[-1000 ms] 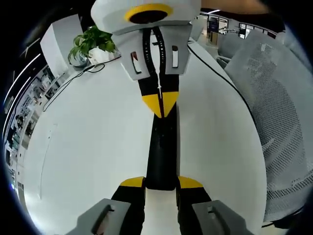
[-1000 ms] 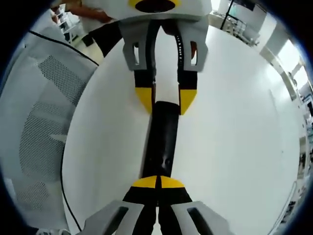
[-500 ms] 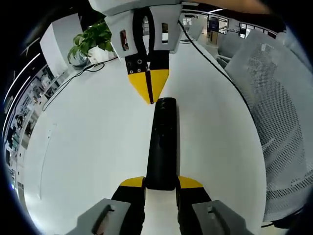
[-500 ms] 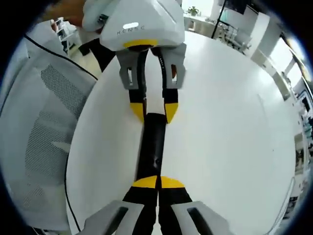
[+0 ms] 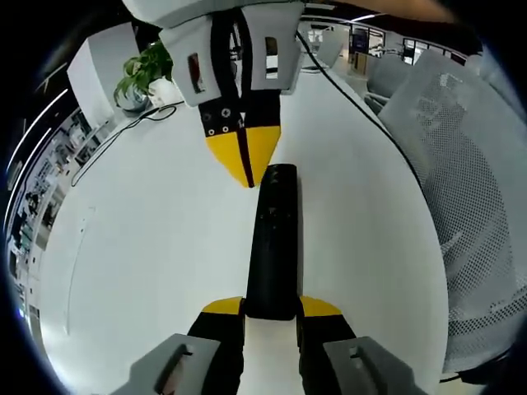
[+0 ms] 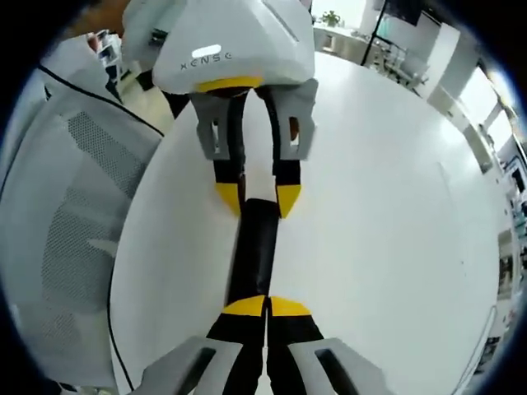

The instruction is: Press the specified remote control buttons in sequence, fully releasing each button before pressing the next.

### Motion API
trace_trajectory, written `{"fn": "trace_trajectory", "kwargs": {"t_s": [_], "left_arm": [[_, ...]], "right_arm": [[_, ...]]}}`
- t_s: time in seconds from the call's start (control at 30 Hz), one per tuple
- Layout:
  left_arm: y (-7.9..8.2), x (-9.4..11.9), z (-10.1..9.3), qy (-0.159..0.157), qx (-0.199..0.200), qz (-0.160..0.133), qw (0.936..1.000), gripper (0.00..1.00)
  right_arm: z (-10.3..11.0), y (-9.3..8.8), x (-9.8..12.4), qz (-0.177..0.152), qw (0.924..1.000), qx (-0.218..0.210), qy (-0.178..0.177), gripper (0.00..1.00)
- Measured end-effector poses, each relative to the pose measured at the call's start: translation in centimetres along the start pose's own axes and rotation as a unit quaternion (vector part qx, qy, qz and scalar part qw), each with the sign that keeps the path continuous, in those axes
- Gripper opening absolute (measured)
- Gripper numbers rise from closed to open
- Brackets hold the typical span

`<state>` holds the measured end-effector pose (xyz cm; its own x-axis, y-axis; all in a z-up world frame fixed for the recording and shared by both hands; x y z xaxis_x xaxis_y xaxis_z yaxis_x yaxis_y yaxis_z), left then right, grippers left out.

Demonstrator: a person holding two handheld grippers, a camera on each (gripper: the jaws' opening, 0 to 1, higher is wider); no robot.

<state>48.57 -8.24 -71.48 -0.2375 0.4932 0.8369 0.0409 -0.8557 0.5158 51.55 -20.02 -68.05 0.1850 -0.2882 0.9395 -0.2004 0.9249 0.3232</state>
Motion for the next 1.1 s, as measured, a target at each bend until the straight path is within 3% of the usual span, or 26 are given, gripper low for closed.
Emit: {"fn": "trace_trajectory", "kwargs": {"t_s": [0.4, 1.1], "left_arm": [[-0.1, 0.1, 0.0, 0.005, 0.006, -0.006, 1.0000, 0.23], [-0.2, 0.2, 0.0, 0.005, 0.003, -0.007, 1.0000, 0.23]], "right_arm": [[-0.4, 0.2, -1.6, 0.008, 0.9998, -0.004, 0.019, 0.00], [-0.4, 0.6, -2.3, 0.009, 0.9997, 0.003, 0.021, 0.00]]}}
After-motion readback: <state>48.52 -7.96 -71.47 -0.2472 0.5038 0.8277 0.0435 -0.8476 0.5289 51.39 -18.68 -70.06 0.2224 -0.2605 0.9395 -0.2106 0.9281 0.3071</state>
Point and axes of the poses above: the point that each gripper's makers call its tool centre point, and the gripper's own axes: x roughly backward along the fingers, z roughly to its left, y roughly out of its top, the point moved 7 cm from there along x, roughly backward along the fingers, and after that the axes turned 6 degrees about y, right-handed, at the moved point
